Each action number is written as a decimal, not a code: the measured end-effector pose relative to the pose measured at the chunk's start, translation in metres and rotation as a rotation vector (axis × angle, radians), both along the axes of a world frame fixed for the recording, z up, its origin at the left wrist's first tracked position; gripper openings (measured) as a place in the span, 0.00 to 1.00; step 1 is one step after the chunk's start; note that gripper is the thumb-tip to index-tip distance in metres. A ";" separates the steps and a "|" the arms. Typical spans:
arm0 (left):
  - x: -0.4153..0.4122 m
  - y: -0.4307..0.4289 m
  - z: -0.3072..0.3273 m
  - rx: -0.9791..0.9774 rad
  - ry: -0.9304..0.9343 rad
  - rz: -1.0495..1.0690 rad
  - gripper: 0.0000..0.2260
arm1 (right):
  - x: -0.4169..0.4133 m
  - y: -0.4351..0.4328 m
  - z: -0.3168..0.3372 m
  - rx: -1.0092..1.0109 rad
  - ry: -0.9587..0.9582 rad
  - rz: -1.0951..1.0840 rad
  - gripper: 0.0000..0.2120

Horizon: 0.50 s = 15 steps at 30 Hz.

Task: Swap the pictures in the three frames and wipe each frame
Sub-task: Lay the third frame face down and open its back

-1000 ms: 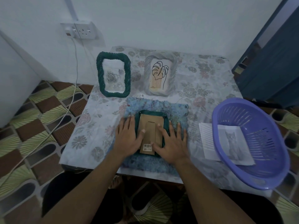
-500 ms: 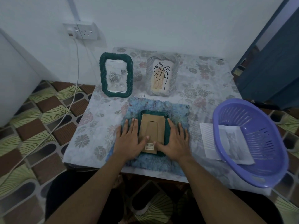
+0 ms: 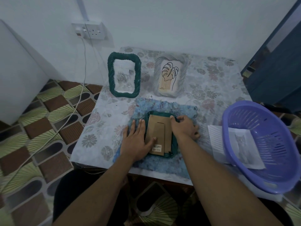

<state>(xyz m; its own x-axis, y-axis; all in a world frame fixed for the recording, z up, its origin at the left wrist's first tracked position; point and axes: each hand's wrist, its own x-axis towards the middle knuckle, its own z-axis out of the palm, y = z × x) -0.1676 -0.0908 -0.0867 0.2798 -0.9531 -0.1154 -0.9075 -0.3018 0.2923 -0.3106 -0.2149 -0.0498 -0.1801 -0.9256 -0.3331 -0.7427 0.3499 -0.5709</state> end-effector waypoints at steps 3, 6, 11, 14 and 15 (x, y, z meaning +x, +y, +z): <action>0.000 0.000 0.000 0.009 0.003 -0.003 0.40 | 0.004 -0.005 -0.003 0.004 0.013 -0.048 0.15; 0.001 0.000 -0.001 0.015 -0.001 -0.006 0.40 | 0.007 -0.004 -0.003 -0.020 0.019 -0.081 0.13; 0.000 -0.001 -0.002 0.017 -0.011 0.001 0.41 | 0.008 0.004 -0.007 -0.101 0.002 -0.111 0.09; 0.000 0.000 -0.002 0.015 -0.010 0.001 0.42 | 0.007 0.004 -0.008 -0.104 -0.007 -0.121 0.08; 0.000 0.000 -0.002 0.015 -0.010 0.001 0.42 | 0.006 0.003 -0.007 -0.100 -0.008 -0.127 0.08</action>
<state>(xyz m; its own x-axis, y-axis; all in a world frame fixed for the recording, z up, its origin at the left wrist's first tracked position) -0.1678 -0.0910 -0.0884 0.2816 -0.9511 -0.1270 -0.9100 -0.3066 0.2789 -0.3045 -0.2114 -0.0567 -0.2955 -0.9240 -0.2427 -0.6915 0.3821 -0.6130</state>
